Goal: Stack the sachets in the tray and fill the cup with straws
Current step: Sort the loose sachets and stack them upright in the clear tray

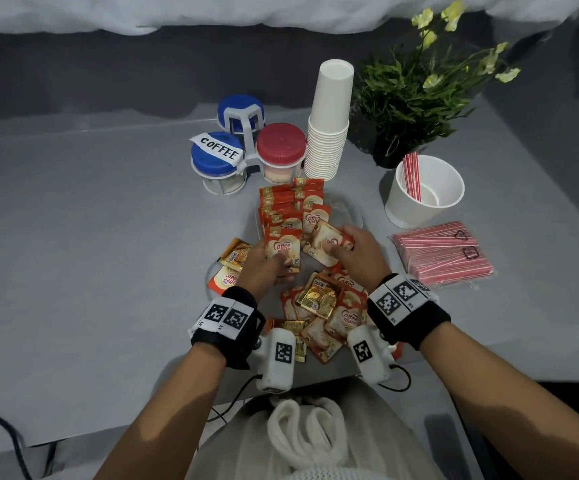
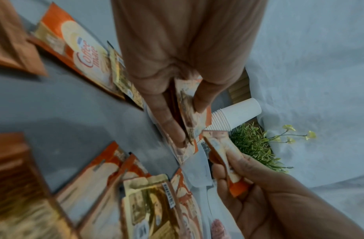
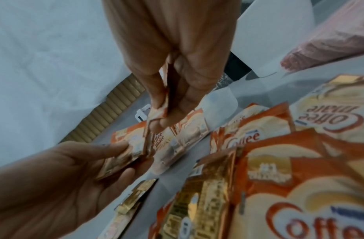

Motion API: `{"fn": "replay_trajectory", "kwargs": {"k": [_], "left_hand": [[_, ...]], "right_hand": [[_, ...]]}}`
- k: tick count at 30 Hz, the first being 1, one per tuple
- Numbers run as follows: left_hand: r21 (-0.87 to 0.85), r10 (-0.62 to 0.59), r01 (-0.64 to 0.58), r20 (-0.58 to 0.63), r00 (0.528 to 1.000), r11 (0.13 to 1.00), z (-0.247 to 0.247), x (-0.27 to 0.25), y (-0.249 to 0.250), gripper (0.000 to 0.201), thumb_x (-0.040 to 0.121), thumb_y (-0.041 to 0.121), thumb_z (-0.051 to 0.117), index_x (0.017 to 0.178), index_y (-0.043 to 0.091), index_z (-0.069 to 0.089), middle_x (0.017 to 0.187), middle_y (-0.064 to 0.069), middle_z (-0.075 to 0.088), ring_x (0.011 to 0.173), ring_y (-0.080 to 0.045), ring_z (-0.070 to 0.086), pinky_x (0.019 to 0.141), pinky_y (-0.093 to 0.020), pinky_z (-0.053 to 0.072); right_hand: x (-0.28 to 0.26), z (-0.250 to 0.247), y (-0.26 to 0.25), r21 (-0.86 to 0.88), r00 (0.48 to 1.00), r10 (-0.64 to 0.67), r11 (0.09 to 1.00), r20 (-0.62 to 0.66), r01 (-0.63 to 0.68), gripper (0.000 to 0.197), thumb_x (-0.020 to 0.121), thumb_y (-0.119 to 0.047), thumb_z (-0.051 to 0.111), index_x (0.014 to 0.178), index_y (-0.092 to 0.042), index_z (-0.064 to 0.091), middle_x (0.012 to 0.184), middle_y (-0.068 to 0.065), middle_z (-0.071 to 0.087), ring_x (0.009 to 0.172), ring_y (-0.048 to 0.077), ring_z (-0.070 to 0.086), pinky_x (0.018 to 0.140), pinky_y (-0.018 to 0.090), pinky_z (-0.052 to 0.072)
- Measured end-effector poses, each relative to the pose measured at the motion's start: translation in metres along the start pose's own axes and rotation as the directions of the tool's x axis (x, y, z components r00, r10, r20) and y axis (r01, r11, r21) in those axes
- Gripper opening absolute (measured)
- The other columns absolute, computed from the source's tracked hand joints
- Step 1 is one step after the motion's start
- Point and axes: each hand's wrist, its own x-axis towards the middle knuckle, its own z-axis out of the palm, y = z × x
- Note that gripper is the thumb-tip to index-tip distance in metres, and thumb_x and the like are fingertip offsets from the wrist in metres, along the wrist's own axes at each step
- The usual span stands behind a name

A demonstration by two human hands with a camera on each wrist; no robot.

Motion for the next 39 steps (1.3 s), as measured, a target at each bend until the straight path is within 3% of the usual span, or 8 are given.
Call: {"fn": "replay_trajectory", "kwargs": {"k": [4,7,10,14,22,25,29,39], "left_hand": [[0.019,-0.004,0.003,0.023,1.0,1.0,0.003,0.001,0.003,0.031,0.097,0.009,0.043,0.127,0.005,0.045,0.106,-0.01,0.059,0.077,-0.014,0.061,0.055,-0.021,0.055],[0.01,-0.01,0.01,0.05,0.999,1.0,0.005,0.0,0.007,0.03,0.097,0.011,0.041,0.127,0.007,0.044,0.107,-0.009,0.059,0.076,-0.014,0.061,0.055,-0.02,0.055],[0.017,-0.011,0.01,0.062,0.998,1.0,0.005,-0.002,0.008,0.03,0.099,0.015,0.04,0.128,0.01,0.044,0.106,-0.009,0.06,0.076,-0.015,0.062,0.058,-0.022,0.055],[0.029,-0.03,0.028,0.096,0.995,0.999,0.01,-0.002,0.01,0.031,0.099,0.018,0.039,0.128,0.011,0.044,0.12,-0.016,0.058,0.093,-0.028,0.062,0.081,-0.045,0.054],[0.087,-0.007,-0.006,0.154,0.988,0.996,0.02,-0.003,0.011,0.038,0.099,0.021,0.04,0.136,0.016,0.035,0.122,-0.012,0.054,0.102,-0.024,0.057,0.072,-0.029,0.054],[0.109,0.024,-0.034,0.099,0.995,0.993,0.022,0.003,0.008,0.042,0.098,0.025,0.041,0.139,0.016,0.034,0.129,-0.014,0.052,0.113,-0.03,0.055,0.08,-0.039,0.055],[0.199,0.097,-0.114,0.091,0.991,0.973,0.026,0.012,0.002,0.072,0.08,0.055,0.045,0.142,0.023,0.026,0.131,-0.012,0.052,0.116,-0.033,0.054,0.094,-0.054,0.048],[0.316,0.26,-0.293,0.144,0.955,0.902,0.036,0.015,0.024,0.049,0.097,0.033,0.039,0.139,0.011,0.026,0.131,-0.009,0.054,0.12,-0.022,0.052,0.103,-0.041,0.042]], "right_hand": [[-0.002,-0.001,-0.004,0.225,0.994,0.065,0.971,0.088,-0.083,0.02,0.085,-0.004,0.06,0.104,-0.005,0.053,0.086,0.002,0.06,0.056,0.002,0.062,0.043,0.011,0.047],[0.0,-0.003,-0.003,0.276,0.979,0.077,0.953,0.186,-0.127,0.02,0.083,-0.001,0.062,0.1,-0.008,0.054,0.083,0.002,0.061,0.055,0.003,0.061,0.043,0.013,0.045],[0.003,-0.004,-0.005,0.254,0.966,0.08,0.956,0.247,-0.144,0.022,0.079,-0.001,0.066,0.098,-0.007,0.057,0.091,0.006,0.064,0.074,0.015,0.063,0.056,0.022,0.052],[0.011,-0.002,-0.009,0.13,0.979,0.085,0.985,0.186,-0.111,0.033,0.068,-0.004,0.077,0.094,-0.008,0.057,0.106,0.02,0.065,0.097,0.033,0.063,0.086,0.047,0.053],[0.015,0.001,-0.011,0.205,0.987,0.12,0.969,0.104,-0.139,0.033,0.074,-0.002,0.073,0.096,-0.008,0.049,0.069,0.003,0.054,0.064,0.017,0.055,0.059,0.025,0.047],[0.013,-0.003,-0.01,0.298,0.97,0.162,0.931,0.18,-0.211,0.033,0.079,0.002,0.066,0.107,-0.004,0.052,0.075,0.003,0.055,0.063,0.011,0.054,0.049,0.013,0.046],[0.012,-0.005,-0.005,0.297,0.956,0.157,0.927,0.249,-0.23,0.03,0.081,0.002,0.063,0.11,0.003,0.056,0.087,0.007,0.059,0.068,0.012,0.056,0.056,0.019,0.046],[0.031,-0.02,-0.013,0.322,0.988,0.051,0.942,0.146,-0.096,0.024,0.079,0.003,0.065,0.102,0.001,0.059,0.084,0.005,0.061,0.069,0.014,0.058,0.064,0.024,0.05]]}}
